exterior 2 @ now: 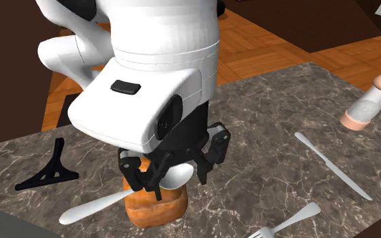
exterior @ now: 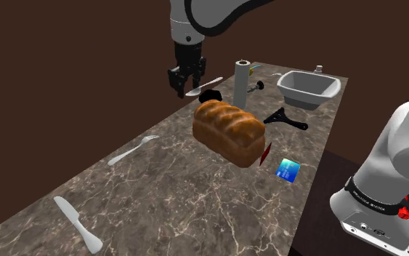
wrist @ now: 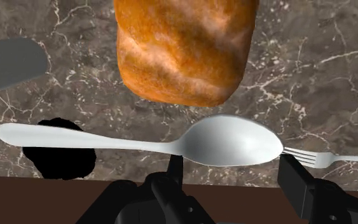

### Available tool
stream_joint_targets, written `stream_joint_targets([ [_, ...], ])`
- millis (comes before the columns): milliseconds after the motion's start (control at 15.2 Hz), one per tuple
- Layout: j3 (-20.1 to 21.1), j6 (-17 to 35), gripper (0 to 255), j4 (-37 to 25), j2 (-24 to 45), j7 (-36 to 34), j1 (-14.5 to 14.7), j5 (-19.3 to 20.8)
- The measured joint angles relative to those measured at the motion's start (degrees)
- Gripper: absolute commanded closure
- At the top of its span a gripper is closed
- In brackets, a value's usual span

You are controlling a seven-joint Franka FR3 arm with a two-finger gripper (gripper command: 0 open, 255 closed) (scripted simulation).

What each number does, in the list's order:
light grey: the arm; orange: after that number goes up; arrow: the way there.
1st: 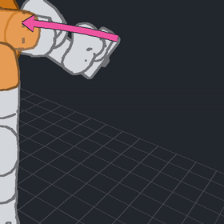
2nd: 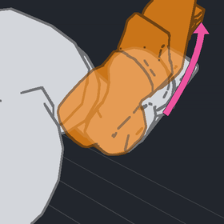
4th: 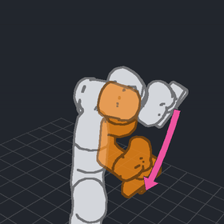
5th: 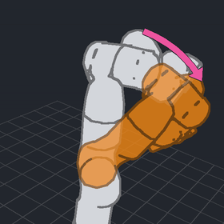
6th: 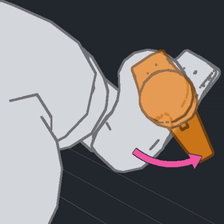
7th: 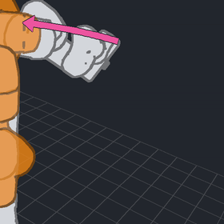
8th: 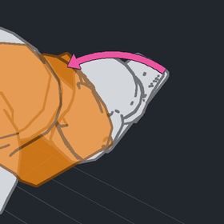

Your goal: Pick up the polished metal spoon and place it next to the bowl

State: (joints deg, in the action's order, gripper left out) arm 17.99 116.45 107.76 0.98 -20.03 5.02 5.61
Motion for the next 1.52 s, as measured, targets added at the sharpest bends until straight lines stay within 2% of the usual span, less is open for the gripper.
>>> stream_joint_targets([
  [396,-4.26,2.32,255,6.79,-5.34,9.05,-3.94,-2.71],
  [726,-8.26,2.73,255,9.68,-8.20,16.68,-6.95,-4.15],
  [1518,-18.12,3.54,255,11.59,-9.52,34.17,-13.87,-5.79],
])
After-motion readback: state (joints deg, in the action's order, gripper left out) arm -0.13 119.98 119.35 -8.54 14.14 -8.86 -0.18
